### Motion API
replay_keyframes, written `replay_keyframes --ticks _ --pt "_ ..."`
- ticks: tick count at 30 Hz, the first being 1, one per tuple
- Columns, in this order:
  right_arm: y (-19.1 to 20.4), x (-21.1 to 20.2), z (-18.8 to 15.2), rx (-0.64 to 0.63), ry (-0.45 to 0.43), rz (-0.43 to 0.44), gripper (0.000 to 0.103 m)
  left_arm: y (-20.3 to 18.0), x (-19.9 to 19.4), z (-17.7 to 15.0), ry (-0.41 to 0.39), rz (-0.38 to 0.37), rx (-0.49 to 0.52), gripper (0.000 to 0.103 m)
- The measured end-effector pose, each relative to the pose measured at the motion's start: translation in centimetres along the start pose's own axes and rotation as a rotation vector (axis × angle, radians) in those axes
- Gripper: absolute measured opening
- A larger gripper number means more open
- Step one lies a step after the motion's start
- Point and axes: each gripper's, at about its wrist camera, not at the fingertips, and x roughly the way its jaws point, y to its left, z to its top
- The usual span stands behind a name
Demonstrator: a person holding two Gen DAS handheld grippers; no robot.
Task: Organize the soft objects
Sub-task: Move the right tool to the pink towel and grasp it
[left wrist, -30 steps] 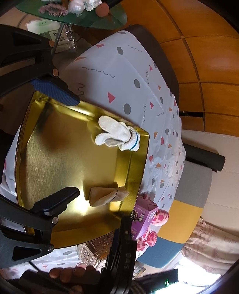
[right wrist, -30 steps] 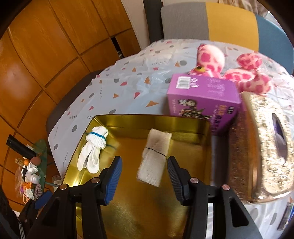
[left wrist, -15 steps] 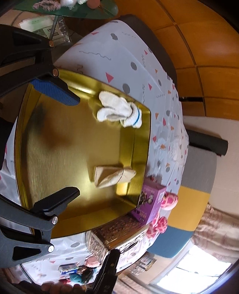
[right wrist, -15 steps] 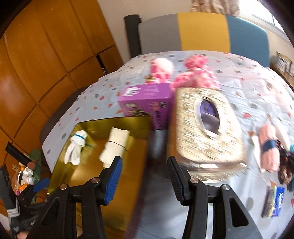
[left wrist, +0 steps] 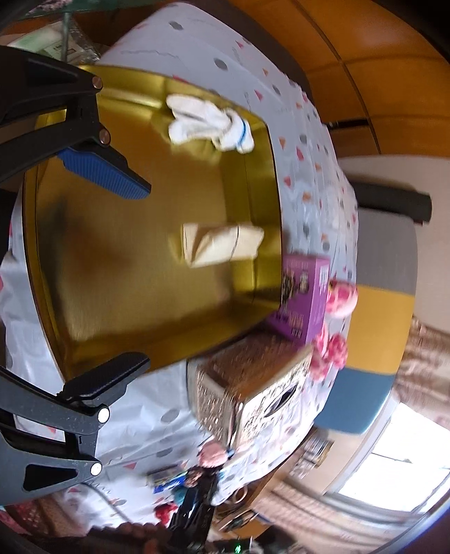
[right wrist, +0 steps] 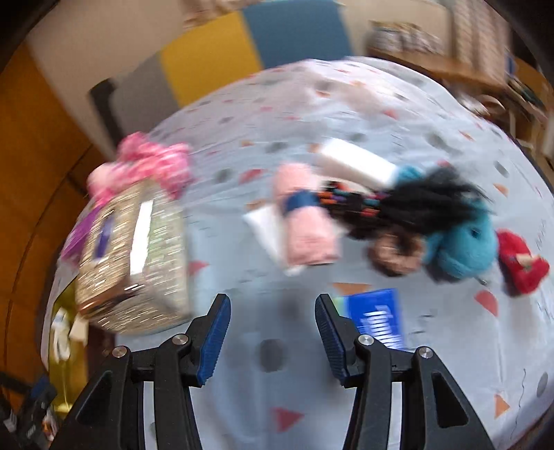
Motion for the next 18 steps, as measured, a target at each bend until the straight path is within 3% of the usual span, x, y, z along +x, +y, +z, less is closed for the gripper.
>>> replay_keyframes --ticks 7,18 --pt "-3.2 1.7 2.0 0.097 0.005 -0.007 0.051 -4.2 0.6 -0.1 0.028 -0.068 0.114 0.09" --pt "-1.6 5.5 5.2 -0.024 0.0 -0.06 0.051 -8.5 1.7 -1.3 0.082 -0.141 0.223 0.09"
